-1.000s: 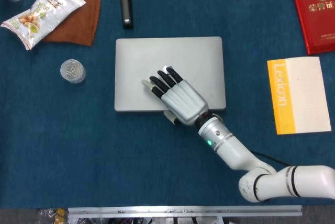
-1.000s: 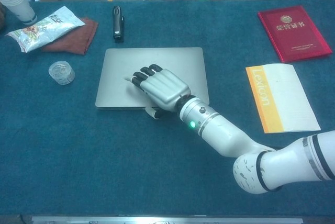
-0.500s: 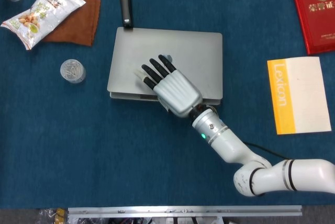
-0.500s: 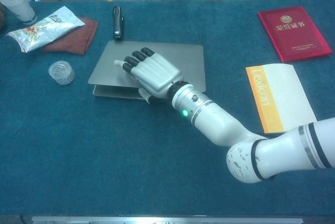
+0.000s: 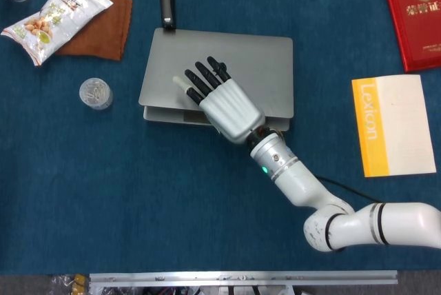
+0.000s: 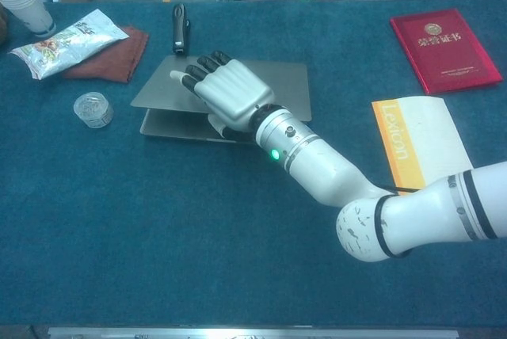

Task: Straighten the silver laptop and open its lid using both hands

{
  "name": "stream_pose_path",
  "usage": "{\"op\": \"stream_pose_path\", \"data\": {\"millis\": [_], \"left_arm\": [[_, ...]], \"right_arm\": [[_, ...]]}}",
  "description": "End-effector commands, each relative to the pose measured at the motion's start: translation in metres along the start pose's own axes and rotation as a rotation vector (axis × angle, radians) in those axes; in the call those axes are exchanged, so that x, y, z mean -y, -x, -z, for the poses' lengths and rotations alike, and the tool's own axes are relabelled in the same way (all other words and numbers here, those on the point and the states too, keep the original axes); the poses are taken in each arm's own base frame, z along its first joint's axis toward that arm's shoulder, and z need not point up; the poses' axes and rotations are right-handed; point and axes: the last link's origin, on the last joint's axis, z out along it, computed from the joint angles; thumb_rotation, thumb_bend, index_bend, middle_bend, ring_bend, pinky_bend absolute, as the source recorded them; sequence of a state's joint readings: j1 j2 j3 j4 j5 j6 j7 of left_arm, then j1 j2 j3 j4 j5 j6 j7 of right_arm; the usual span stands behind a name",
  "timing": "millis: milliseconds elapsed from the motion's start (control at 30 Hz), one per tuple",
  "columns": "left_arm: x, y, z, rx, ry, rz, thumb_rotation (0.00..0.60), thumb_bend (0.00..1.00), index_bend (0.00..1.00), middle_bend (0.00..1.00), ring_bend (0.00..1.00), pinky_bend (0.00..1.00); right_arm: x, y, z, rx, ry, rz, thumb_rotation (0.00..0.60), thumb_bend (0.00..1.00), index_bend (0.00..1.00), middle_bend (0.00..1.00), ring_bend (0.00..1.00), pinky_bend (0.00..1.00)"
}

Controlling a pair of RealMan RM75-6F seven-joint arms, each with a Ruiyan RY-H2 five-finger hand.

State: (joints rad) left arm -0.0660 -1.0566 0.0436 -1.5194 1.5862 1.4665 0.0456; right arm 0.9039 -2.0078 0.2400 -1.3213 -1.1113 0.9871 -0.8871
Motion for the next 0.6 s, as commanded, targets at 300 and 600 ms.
{"op": "stream_pose_path", "data": {"millis": [300, 600], "left_arm": [[-0.027, 0.009, -0.015, 0.108, 0.224, -0.016, 0.600, 0.23, 0.24, 0.21, 0.20, 0.19], [-0.054, 0.016, -0.034, 0.228, 0.386, -0.059, 0.600, 0.23, 0.07, 0.00, 0.01, 0.11]], "right_arm": [[-0.001, -0.009, -0.005, -0.021, 0.015, 0.022, 0.575, 0.49, 0.00, 0.10, 0.01, 0.06], [-0.003, -0.014, -0.008, -0.038, 0.025, 0.048, 0.574, 0.49, 0.00, 0.10, 0.01, 0.06]]}}
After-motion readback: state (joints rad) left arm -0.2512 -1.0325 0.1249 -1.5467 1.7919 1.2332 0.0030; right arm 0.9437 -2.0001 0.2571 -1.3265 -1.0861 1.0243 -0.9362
